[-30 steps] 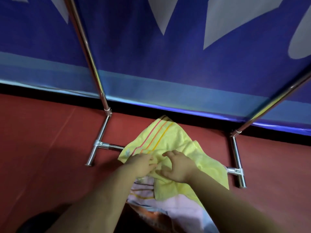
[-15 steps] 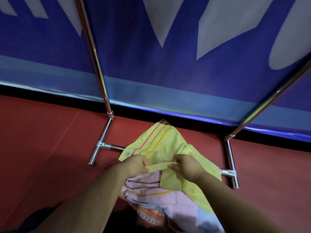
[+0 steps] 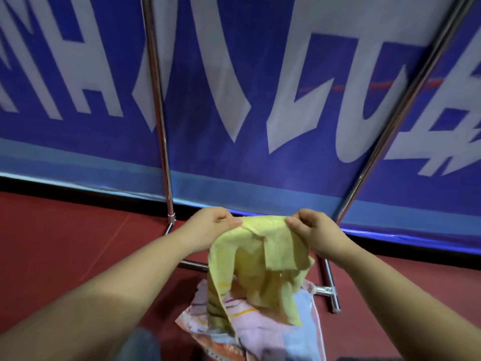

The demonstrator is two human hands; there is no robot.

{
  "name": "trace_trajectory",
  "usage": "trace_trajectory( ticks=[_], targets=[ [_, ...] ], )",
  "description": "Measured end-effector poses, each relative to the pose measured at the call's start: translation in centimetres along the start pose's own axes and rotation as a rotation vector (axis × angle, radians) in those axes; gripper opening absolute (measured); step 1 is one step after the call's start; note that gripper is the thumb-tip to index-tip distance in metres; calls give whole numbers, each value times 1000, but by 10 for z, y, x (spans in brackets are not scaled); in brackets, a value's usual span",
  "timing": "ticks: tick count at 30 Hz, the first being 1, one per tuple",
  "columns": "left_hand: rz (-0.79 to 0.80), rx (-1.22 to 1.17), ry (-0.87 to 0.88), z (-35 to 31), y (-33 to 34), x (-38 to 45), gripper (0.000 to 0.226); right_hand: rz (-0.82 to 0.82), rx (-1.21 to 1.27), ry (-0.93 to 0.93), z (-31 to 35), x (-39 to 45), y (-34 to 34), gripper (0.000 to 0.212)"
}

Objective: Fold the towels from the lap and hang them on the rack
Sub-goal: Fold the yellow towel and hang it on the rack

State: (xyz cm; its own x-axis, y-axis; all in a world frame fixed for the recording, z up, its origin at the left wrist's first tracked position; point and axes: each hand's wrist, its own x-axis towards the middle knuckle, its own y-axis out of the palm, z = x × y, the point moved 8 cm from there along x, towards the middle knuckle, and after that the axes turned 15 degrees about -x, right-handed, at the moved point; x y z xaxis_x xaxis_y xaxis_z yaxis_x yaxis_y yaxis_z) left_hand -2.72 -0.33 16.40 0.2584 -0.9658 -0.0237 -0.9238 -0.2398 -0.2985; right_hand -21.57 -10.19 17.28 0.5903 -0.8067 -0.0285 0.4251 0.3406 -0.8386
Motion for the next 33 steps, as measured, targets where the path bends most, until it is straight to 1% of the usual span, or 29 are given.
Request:
trace_trajectory(
  ticks=[1,3,4,6,7,10,13,16,17,18,19,21,22,24,25,27,29,30,32,33],
  targets=[
    [-29,-26,36,-13,-4,-7,25,-9,23,-14,7,-8,-3,27],
    [-57,-69,93,-36,-5,-19,24,2,183,-53,24,-26,1,11],
    [-51,-80,115,-45,-2,-24,25,36,286,-63,34,-33,9,10],
    [-25,-84,148,-57,7,-32,30,137,459,-77,55,-44,29,26],
    [-18,-72,159,-60,10,-35,32,174,495,-97,63,-47,38,27],
    [-40,-23,172,-63,4,-36,36,175,572,-122,78,-51,42,22],
    [3,-81,130,-54,-2,-33,38,135,665,-100,78,-49,34,17],
    [166,-178,23,-37,7,-33,41,39,650,-147,82,-47,18,19],
    [217,-164,-13,-30,11,-33,36,3,638,-157,81,-45,12,20],
    [247,-95,-41,-22,11,-33,28,-29,632,-153,78,-43,6,21],
    [262,11,-66,-14,9,-32,23,-58,644,-141,73,-40,-1,23],
    [266,205,-108,1,0,-27,21,-106,676,-95,60,-35,-15,24],
    [253,252,-129,7,-7,-25,21,-129,658,-75,53,-34,-24,24],
    [198,243,-151,11,-24,-20,20,-166,535,-30,37,-31,-37,23],
    [171,193,-164,11,-32,-20,21,-162,454,-4,27,-29,-41,23],
    [154,-11,-192,5,-40,-22,21,-109,278,43,9,-24,-41,26],
    [174,-154,-139,-10,-37,-23,13,-21,176,68,0,-22,-33,26],
    [194,-171,-89,-21,-31,-24,8,22,200,62,3,-22,-27,23],
    [231,-150,2,-38,-13,-25,3,96,380,19,20,-24,-9,11],
    [243,-104,32,-43,-4,-26,4,132,465,-14,31,-25,1,14]
  ],
)
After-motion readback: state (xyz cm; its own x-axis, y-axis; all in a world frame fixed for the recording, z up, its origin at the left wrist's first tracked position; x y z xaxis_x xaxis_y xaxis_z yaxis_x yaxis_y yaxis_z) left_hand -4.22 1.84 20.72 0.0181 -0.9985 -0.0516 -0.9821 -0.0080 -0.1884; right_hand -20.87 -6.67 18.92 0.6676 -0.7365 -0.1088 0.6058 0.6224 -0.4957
